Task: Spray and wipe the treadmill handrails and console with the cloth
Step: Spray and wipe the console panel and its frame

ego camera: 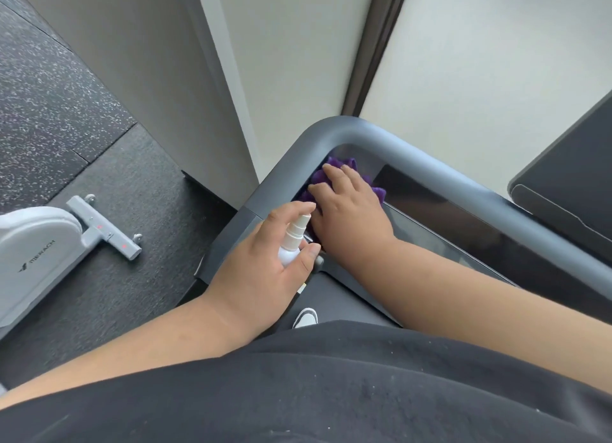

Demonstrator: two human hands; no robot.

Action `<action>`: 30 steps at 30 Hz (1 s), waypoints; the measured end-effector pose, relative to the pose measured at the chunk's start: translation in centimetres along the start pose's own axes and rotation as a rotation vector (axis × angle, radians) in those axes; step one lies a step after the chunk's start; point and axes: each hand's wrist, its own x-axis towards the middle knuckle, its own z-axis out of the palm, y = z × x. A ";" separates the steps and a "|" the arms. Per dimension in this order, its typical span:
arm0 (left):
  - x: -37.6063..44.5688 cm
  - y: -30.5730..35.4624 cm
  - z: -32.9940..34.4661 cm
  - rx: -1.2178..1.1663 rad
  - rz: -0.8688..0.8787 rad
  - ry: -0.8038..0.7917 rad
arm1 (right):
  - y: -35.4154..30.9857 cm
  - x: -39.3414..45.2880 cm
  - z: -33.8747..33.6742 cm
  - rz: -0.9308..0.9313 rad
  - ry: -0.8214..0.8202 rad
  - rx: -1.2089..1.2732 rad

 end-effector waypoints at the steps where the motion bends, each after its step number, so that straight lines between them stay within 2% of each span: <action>1: 0.1 0.2 0.2 0.000 0.005 -0.009 | 0.5 -0.2 0.0 -0.031 -0.045 -0.030; 5: 0.9 1.5 1.2 0.034 0.090 -0.067 | 2.2 -1.7 -0.3 -0.137 -0.262 -0.192; 11: 2.2 4.0 4.5 0.058 0.172 -0.179 | 5.4 -6.8 -1.7 -0.024 -0.261 -0.145; 15: 2.8 6.2 8.3 0.054 0.241 -0.282 | 8.1 -11.5 -2.8 0.101 -0.153 -0.097; 21: 2.7 10.2 14.8 0.074 0.313 -0.433 | 12.4 -18.5 -3.0 0.280 -0.142 -0.035; 25: 1.5 13.0 18.1 0.080 0.367 -0.503 | 14.7 -23.7 -4.3 0.470 0.056 0.081; 30: -0.5 15.2 21.1 0.125 0.354 -0.554 | 18.2 -29.8 -4.9 0.597 0.124 0.066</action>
